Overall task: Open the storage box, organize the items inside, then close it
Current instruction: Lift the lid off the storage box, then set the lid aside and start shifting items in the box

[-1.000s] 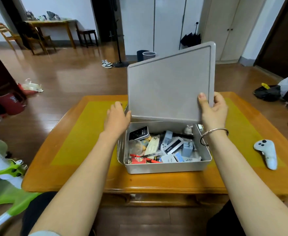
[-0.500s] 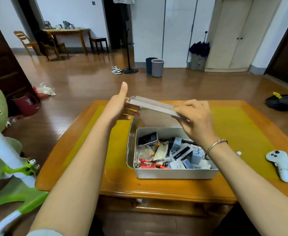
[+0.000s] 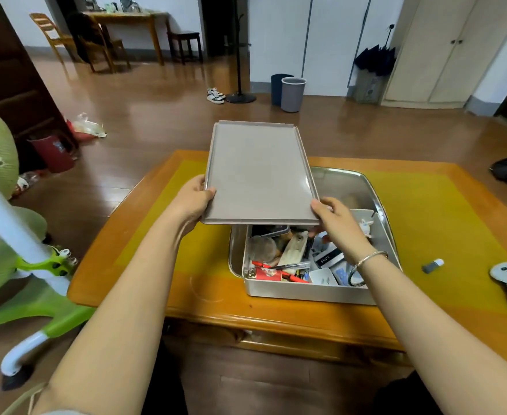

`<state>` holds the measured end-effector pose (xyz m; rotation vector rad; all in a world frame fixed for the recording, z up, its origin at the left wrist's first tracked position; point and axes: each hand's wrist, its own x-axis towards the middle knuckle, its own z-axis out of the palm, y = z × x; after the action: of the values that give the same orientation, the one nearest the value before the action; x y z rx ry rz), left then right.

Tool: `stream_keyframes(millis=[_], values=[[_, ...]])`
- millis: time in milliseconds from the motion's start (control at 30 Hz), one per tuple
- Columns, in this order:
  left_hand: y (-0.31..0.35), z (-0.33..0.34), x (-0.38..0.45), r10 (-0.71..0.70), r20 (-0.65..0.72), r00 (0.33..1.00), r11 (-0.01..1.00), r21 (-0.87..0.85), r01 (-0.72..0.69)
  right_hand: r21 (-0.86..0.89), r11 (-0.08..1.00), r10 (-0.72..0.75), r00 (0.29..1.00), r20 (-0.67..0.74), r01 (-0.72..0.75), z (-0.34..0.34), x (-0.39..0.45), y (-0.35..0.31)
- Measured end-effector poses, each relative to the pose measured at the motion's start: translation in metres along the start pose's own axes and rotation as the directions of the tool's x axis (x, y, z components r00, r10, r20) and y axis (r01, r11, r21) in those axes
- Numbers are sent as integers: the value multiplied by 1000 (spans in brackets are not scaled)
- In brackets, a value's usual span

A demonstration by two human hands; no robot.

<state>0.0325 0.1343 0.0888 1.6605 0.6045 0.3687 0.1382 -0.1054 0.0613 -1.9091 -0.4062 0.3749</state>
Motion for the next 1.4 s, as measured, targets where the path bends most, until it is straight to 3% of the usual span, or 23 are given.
stream_keyframes(millis=[100, 200, 333, 433, 533, 600, 933, 1133, 1400], values=[[-21, -11, 9, -61, -51, 997, 995, 79, 65, -79, 990, -123, 992, -24, 121, 25, 5, 9], [-43, -20, 19, -130, -182, 975, 930, 319, 183, -196, 951, -251, 967, -40, 239, 49, 1, 17], [-66, -29, 25, -12, -409, 913, 868, 449, 212, -276, 911, -301, 951, 67, 308, 73, -3, 19], [-75, -44, 29, 66, -510, 858, 842, 490, 226, -485, 831, -275, 959, 67, 272, 77, 1, 31], [-81, -66, 33, 117, -569, 814, 799, 541, 264, -767, 626, -210, 978, 11, 143, 70, 4, 57], [-87, -79, 34, 129, -583, 802, 763, 575, 295, -842, 536, -115, 993, -1, 61, 67, 3, 73], [-150, -90, 31, 5, -545, 838, 612, 665, 428, -815, 574, 78, 996, -37, -76, 66, 2, 94], [-180, -80, 38, -41, -532, 846, 590, 670, 450, -808, 586, 63, 997, -40, -70, 66, 1, 95], [-211, -73, 52, 5, -519, 855, 592, 690, 415, -797, 602, 20, 999, -45, -48, 67, -1, 93]])
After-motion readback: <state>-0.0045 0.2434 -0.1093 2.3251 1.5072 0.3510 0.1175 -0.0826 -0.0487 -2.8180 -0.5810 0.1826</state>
